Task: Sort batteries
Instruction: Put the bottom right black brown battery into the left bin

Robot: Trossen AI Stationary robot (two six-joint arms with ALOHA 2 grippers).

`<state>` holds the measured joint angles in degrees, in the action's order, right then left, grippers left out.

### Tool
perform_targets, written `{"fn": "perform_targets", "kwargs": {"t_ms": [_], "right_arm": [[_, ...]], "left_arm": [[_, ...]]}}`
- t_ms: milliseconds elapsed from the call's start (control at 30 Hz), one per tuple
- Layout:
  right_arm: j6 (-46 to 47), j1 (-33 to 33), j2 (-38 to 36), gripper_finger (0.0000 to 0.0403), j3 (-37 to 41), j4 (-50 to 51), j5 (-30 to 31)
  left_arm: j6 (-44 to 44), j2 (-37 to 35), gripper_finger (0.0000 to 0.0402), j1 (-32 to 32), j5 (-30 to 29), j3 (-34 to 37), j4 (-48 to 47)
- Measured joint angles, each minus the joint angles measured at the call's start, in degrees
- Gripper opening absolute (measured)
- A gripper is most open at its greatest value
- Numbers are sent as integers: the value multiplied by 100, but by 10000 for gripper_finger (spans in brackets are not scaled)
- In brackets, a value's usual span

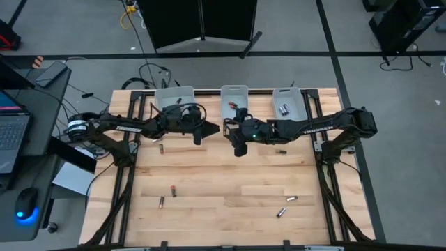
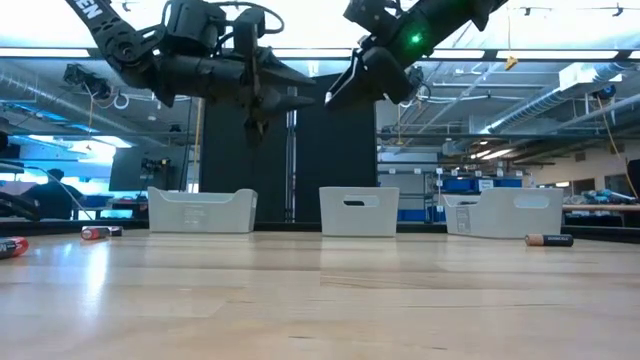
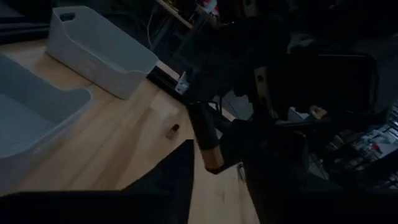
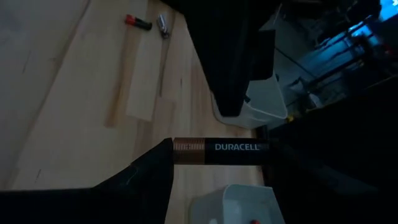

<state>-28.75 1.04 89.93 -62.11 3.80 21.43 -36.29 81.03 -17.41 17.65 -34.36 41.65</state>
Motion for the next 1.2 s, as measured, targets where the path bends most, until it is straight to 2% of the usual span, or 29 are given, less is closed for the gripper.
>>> {"fn": "perform_targets", "kwargs": {"t_ms": [133,367,767,867,1033,1200], "right_arm": [[-140,0,0,233,0,-144,0],[-214,0,0,233,0,-207,-13],[-234,-2,0,233,0,-254,-46],[-234,-2,0,233,0,-266,-50],[-363,-4,-4,232,0,-244,6],[-150,-4,-6,288,-4,-256,144]], "left_arm": [[8,0,160,30,-276,-4,-65],[13,99,163,30,-299,-44,70],[316,634,160,33,157,-622,67],[331,634,136,30,231,-622,74],[517,634,54,26,174,-618,65],[968,590,54,11,169,-613,135]]}}
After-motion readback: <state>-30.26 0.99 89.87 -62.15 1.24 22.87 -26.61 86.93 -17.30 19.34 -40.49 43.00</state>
